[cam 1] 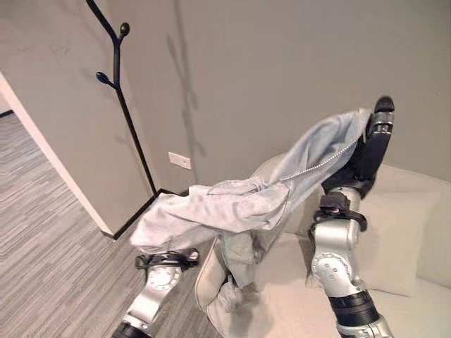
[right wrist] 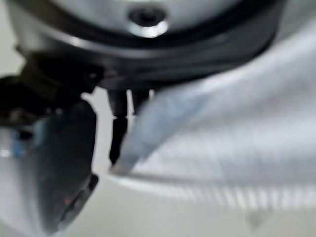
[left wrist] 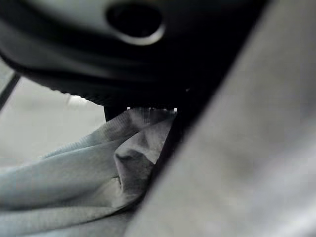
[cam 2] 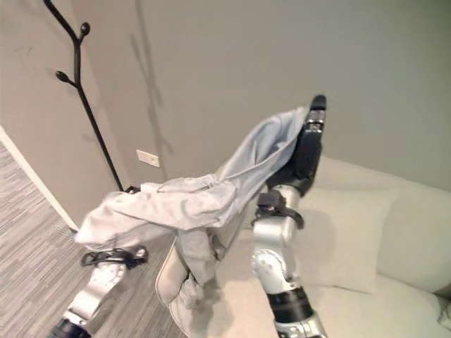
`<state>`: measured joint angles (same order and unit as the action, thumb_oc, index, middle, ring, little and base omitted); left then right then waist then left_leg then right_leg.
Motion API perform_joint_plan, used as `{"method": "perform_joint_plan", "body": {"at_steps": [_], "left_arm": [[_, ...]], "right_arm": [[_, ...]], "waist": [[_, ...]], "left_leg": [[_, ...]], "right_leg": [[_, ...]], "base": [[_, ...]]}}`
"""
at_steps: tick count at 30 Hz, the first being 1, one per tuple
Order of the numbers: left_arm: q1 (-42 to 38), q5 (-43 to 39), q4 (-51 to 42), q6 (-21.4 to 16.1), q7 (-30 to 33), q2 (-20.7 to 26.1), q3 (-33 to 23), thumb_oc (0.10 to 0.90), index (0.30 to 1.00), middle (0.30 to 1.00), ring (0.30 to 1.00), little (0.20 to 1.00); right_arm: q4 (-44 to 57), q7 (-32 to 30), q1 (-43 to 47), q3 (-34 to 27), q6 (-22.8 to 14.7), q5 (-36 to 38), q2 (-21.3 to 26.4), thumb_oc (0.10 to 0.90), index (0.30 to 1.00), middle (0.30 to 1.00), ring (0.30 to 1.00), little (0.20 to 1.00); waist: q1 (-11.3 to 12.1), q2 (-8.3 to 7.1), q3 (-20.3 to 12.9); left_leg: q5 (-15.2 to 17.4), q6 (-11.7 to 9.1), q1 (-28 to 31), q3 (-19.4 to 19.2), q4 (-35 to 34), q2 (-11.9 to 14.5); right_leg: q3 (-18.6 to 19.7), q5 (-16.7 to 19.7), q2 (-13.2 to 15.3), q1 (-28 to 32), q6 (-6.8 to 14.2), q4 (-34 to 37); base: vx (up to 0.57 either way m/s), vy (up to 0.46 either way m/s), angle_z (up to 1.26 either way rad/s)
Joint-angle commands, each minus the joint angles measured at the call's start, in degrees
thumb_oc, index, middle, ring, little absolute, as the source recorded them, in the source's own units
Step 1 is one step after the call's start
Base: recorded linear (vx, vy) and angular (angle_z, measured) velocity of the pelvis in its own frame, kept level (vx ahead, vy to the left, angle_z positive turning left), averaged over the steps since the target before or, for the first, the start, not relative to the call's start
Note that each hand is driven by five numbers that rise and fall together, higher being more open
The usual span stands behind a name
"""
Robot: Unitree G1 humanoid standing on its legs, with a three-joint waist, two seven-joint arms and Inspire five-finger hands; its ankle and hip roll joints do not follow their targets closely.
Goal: Hang the clothes on the sofa on the clothes rack.
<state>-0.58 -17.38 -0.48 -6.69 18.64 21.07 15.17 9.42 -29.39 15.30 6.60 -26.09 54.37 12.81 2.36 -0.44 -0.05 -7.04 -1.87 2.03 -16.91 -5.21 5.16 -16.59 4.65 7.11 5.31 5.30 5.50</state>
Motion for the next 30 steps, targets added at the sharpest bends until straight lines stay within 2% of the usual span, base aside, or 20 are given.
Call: {"method": "perform_joint_plan", "body": {"at_steps": [1,5,6,10,11,12,14,15,16,17,18,19,20,21,22,23,24,25,26,30], "left_arm": [[-3.89,9.28,-2.29,-7.55,-0.09,5.77,-5.70,0.400,0.300,0.300,0.300,0.300],[-2.95,16.13,-2.87,-8.60,3.64,9.16,-11.97,0.400,0.300,0.300,0.300,0.300],[-3.08,20.18,-3.96,-9.59,6.47,10.46,-15.86,0.400,0.300,0.300,0.300,0.300],[-4.19,25.65,-6.40,-10.42,12.15,11.22,-21.36,0.400,0.300,0.300,0.300,0.300],[-5.81,27.11,-8.10,-10.93,15.26,10.94,-23.24,0.400,0.300,0.300,0.300,0.300],[-7.65,29.02,-9.00,-11.20,18.08,11.03,-24.00,0.400,0.300,0.300,0.300,0.300],[-13.14,32.10,-10.81,-12.09,24.63,12.15,-22.89,0.400,0.300,0.300,0.300,0.300],[-14.29,33.13,-11.27,-11.98,25.64,12.26,-22.22,0.400,0.300,0.300,0.300,0.300],[-14.52,33.46,-12.73,-12.37,25.67,11.92,-21.80,0.400,0.300,0.300,0.300,0.300],[-15.73,33.38,-12.69,-12.96,25.22,11.57,-20.60,0.400,0.300,0.300,0.300,0.300],[-17.53,33.43,-12.69,-13.24,25.09,11.53,-18.76,0.400,0.300,0.300,0.300,0.300],[-18.97,34.63,-11.91,-13.22,25.77,12.55,-16.83,0.400,0.300,0.300,0.300,0.300],[-19.07,35.36,-11.95,-13.05,26.21,12.96,-16.81,0.400,0.300,0.300,0.300,0.300],[-19.28,36.77,-12.04,-13.03,26.85,13.38,-16.89,0.400,0.300,0.300,0.300,0.300],[-19.26,38.08,-12.13,-13.18,27.78,13.25,-16.53,0.400,0.300,0.300,0.300,0.300],[-19.08,37.91,-12.33,-13.12,27.56,12.38,-16.46,0.400,0.300,0.300,0.300,0.300],[-19.05,37.47,-12.65,-12.63,26.85,12.18,-16.51,0.400,0.300,0.300,0.300,0.300],[-19.64,37.14,-12.38,-12.32,25.99,11.95,-16.25,0.400,0.300,0.300,0.300,0.300],[-20.20,37.02,-11.77,-12.47,25.45,11.41,-15.90,0.400,0.300,0.300,0.300,0.300],[-19.04,35.57,-11.09,-12.97,24.00,10.00,-16.15,0.400,0.300,0.300,0.300,0.300]], "right_arm": [[4.57,8.00,8.17,-2.58,-2.23,-4.19,1.70,0.400,0.300,0.300,0.300,0.300],[5.53,9.16,7.80,-3.14,-2.69,-5.23,2.59,0.400,0.300,0.300,0.300,0.300],[6.71,10.23,6.29,-3.69,-3.17,-5.63,3.75,0.400,0.300,0.300,0.300,0.300],[11.33,11.52,3.72,-2.70,-2.37,-7.47,5.97,0.400,0.300,0.300,0.300,0.300],[13.28,11.97,2.91,-1.70,-1.67,-8.69,7.71,0.400,0.300,0.300,0.300,0.300],[15.13,11.75,2.02,-1.05,-1.12,-9.96,8.91,0.400,0.300,0.300,0.300,0.300],[18.89,9.40,-0.60,-1.42,-2.49,-12.40,10.00,0.400,0.300,0.300,0.300,0.300],[19.76,8.72,-1.43,-1.47,-2.64,-13.47,10.04,0.400,0.300,0.300,0.300,0.300],[21.68,9.29,-4.27,-1.74,-2.17,-14.61,10.49,0.400,0.300,0.300,0.300,0.300],[23.09,8.95,-5.56,-2.74,-1.61,-16.15,10.63,0.400,0.300,0.300,0.300,0.300],[24.97,8.07,-7.65,-4.97,-0.48,-19.98,9.79,0.400,0.300,0.300,0.300,0.300],[26.58,7.36,-8.33,-4.74,-0.12,-22.97,7.70,0.400,0.300,0.300,0.300,0.300],[26.43,6.90,-7.67,-4.31,0.11,-24.18,7.34,0.400,0.300,0.300,0.300,0.300],[26.52,5.69,-7.20,-3.73,-0.39,-25.61,6.86,0.400,0.300,0.300,0.300,0.300],[27.04,4.66,-8.35,-2.97,-0.83,-26.82,6.67,0.400,0.300,0.300,0.300,0.300],[27.16,3.89,-8.58,-3.42,-0.69,-27.87,7.36,0.400,0.300,0.300,0.300,0.300],[27.56,3.96,-8.72,-3.49,-0.50,-28.44,9.05,0.400,0.300,0.300,0.300,0.300],[27.78,4.17,-9.40,-3.59,-0.57,-28.87,9.89,0.400,0.300,0.300,0.300,0.300],[27.73,3.96,-9.46,-3.96,-0.69,-29.69,10.39,0.400,0.300,0.300,0.300,0.300],[28.31,2.76,-9.53,-4.50,-0.37,-31.68,10.57,0.400,0.300,0.300,0.300,0.300]], "waist": [[1.78,-1.58,-3.24],[2.93,-1.14,-1.09],[3.31,-1.19,-0.16],[1.53,-1.56,0.14],[0.49,-1.56,-0.15],[-0.66,-1.51,-0.69],[-2.53,-1.06,-1.47],[-2.80,-0.90,-1.50],[-3.60,-0.64,-1.95],[-4.23,-0.85,-2.01],[-5.21,-1.42,-1.46],[-5.68,-2.19,0.69],[-5.47,-1.56,1.41],[-5.45,-0.64,2.00],[-6.97,0.53,2.30],[-7.63,1.11,2.43],[-7.70,1.68,2.34],[-7.68,1.42,1.90],[-8.00,0.76,1.47],[-7.79,-0.33,0.36]], "left_leg": [[-1.56,-4.69,-2.67,1.12,0.21,5.04],[-4.15,-6.16,-5.05,3.70,0.21,5.50],[-2.92,-6.10,-5.20,5.26,0.21,5.22],[1.43,-4.85,-1.05,2.85,2.75,7.10],[1.28,-5.04,0.86,2.33,4.90,9.43],[-1.15,-5.57,2.68,1.45,5.24,12.40],[-8.60,-8.69,4.20,3.00,4.02,18.04],[-7.46,-8.57,3.39,5.05,4.45,17.65],[1.27,-8.43,3.32,5.12,5.30,16.18],[6.78,-7.70,2.01,4.57,7.16,14.36],[12.64,-6.21,0.43,4.18,9.94,10.74],[15.90,-2.06,-0.64,2.60,10.67,4.32],[16.36,-1.11,0.14,1.90,9.55,2.95],[16.04,-0.22,0.85,1.24,8.02,2.09],[14.04,1.13,3.07,0.90,3.09,-0.26],[12.46,2.25,4.04,0.40,0.21,-1.70],[12.07,2.84,3.59,-0.81,0.21,-2.34],[11.51,2.52,3.31,-1.19,0.21,-3.14],[11.06,2.15,3.16,-1.09,0.21,-4.07],[11.55,1.79,4.10,-2.09,0.21,-4.86]], "right_leg": [[-1.13,-8.87,-2.81,2.03,-1.70,-2.70],[-0.94,-8.07,-3.13,1.00,-1.87,-1.61],[-1.29,-7.45,-2.45,0.42,-1.53,-1.11],[-1.49,-6.21,-0.19,-1.09,-0.83,-1.73],[-1.27,-5.78,0.77,-1.87,-0.69,-1.99],[-1.33,-5.62,1.64,-2.56,-0.31,-2.26],[-2.60,-4.15,5.09,-2.83,2.14,-1.98],[-2.66,-3.20,6.07,-2.67,2.88,-1.55],[-2.65,-2.06,8.48,-2.06,4.54,-1.18],[-3.04,-0.70,10.88,-1.66,5.54,-0.72],[-2.70,4.25,14.69,-2.31,7.14,-1.91],[-2.76,15.69,20.86,-6.11,8.51,-5.40],[-3.28,18.80,21.81,-7.41,9.47,-6.23],[-4.49,19.03,22.24,-8.53,9.53,-7.13],[-1.63,14.75,19.38,-10.65,8.36,-10.55],[0.82,8.81,14.27,-12.37,6.73,-13.88],[-0.49,1.06,8.44,-13.64,4.02,-18.48],[-2.16,-4.03,3.78,-13.32,2.65,-21.15],[-1.39,-7.05,0.07,-13.63,1.71,-23.12],[0.48,-8.30,-1.74,-11.39,0.59,-20.62]], "base": [[-0.09,-0.048,0.13],[-0.17,-0.013,0.02],[-0.14,0.078,0.05],[-0.08,0.166,0.24],[-0.01,0.399,0.10],[0.02,0.597,0.13],[0.07,0.888,0.30],[0.13,1.016,0.34],[0.10,0.817,0.23],[0.09,1.028,0.98],[-0.08,1.336,0.93],[-0.10,1.325,0.99],[-0.15,1.114,0.78],[-0.09,0.792,0.46],[-0.11,0.835,-0.17],[-0.12,0.822,-0.98],[-0.11,0.525,-0.92],[-0.06,0.292,-0.75],[0.00,0.125,-0.74],[0.06,-0.002,-0.08]]}}
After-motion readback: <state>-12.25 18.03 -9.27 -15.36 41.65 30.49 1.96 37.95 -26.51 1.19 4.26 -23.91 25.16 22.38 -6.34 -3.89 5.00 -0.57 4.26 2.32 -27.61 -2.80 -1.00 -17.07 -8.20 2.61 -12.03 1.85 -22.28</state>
